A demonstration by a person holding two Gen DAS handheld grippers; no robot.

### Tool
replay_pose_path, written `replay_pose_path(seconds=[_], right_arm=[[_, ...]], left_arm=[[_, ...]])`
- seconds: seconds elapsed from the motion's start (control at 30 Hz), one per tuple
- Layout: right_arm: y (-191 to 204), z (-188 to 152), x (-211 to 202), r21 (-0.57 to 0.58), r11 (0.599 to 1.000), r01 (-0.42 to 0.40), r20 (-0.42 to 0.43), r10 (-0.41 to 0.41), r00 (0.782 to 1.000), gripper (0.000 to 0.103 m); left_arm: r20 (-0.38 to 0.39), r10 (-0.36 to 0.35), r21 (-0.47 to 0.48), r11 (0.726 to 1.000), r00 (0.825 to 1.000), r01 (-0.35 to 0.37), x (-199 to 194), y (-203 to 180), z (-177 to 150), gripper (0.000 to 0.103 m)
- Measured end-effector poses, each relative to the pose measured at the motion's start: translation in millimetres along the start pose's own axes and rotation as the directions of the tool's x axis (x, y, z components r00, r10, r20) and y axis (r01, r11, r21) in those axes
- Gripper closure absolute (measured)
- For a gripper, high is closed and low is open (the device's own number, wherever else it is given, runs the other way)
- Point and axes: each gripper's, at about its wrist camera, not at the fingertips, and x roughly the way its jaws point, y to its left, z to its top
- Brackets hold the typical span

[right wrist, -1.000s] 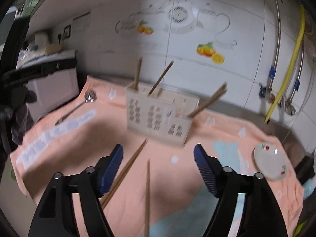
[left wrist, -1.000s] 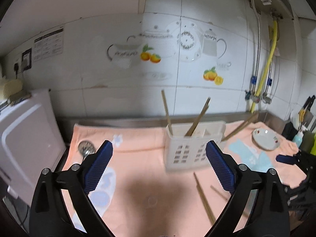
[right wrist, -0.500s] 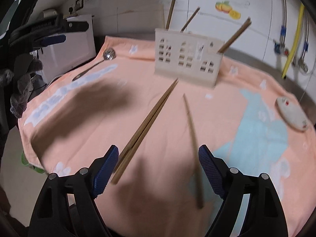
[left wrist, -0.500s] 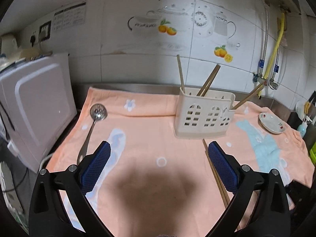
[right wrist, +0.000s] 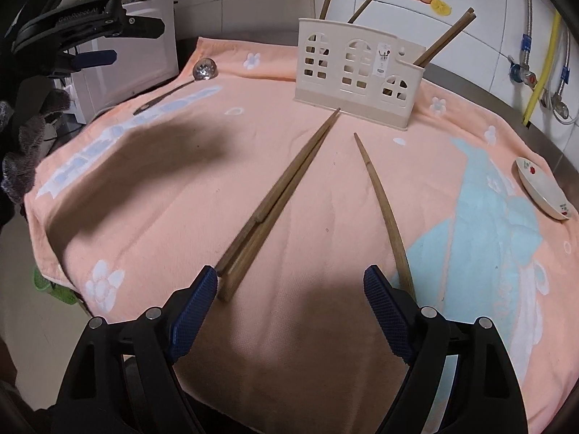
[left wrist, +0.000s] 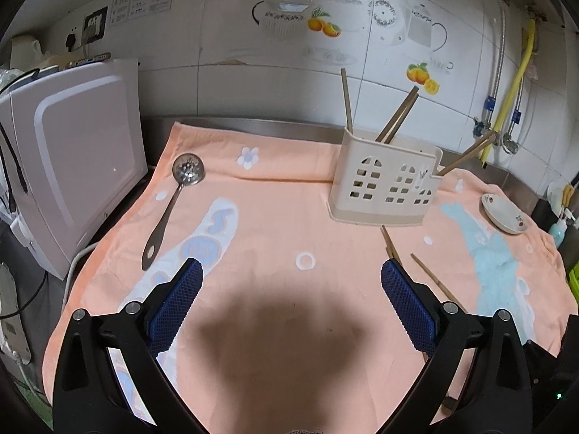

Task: Organize utensils
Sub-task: 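Move both tools back over the remaining chopsticks on the towel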

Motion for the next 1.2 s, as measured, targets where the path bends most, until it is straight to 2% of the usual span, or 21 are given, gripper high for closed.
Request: replay_pose_path(seconds=[0.27, 0.4, 0.57, 0.6, 0.7, 0.83, 0.93, 1.2], right_arm=[[-17, -1, -3, 0.047, 0.997, 0.057, 0.009, -0.057, 0.998, 0.023], [-24, -2, -2, 0.042, 0.993, 0.109, -0.003, -0.109, 0.994, 0.029], [-25, 1, -8, 0.076, 0.995, 0.070, 0.025, -0.072, 0.997, 0.031], [-24, 2, -9, 0.078, 0.995, 0.061, 0.029, -0.064, 0.998, 0.037], [-18, 5, -11, 0.082, 0.996, 0.025, 0.032, -0.027, 0.999, 0.043], [-9, 7, -11, 0.090, 0.996, -0.017, 0.033, 0.014, 0.999, 0.059], [-3, 9, -7, 0.100, 0.993, -0.068, 0.027, 0.066, 0.997, 0.066], [5, 8, 9, 0.113, 0.991, -0.066, -0.004, 0.067, 0.998, 0.084]], left_arm=[[-0.029, 0.008, -0.008, 1.000, 1.000, -0.008, 5, 2, -8, 0.005], [-0.047, 0.004, -0.004, 1.000, 0.999, -0.005, 8, -1, -13, 0.005], [-0.065, 0.003, 0.002, 1.000, 0.998, -0.003, 10, -3, -19, 0.005], [-0.070, 0.004, 0.003, 1.000, 0.998, -0.004, 10, -3, -20, 0.005], [-0.075, 0.007, 0.003, 1.000, 0.997, -0.006, 11, -3, -22, 0.005], [-0.080, 0.005, -0.002, 1.000, 0.997, -0.005, 12, -2, -24, 0.005], [-0.085, 0.006, 0.001, 1.000, 0.996, -0.006, 12, -2, -26, 0.005], [-0.097, 0.005, -0.001, 1.000, 0.995, -0.005, 11, 0, -33, 0.005]])
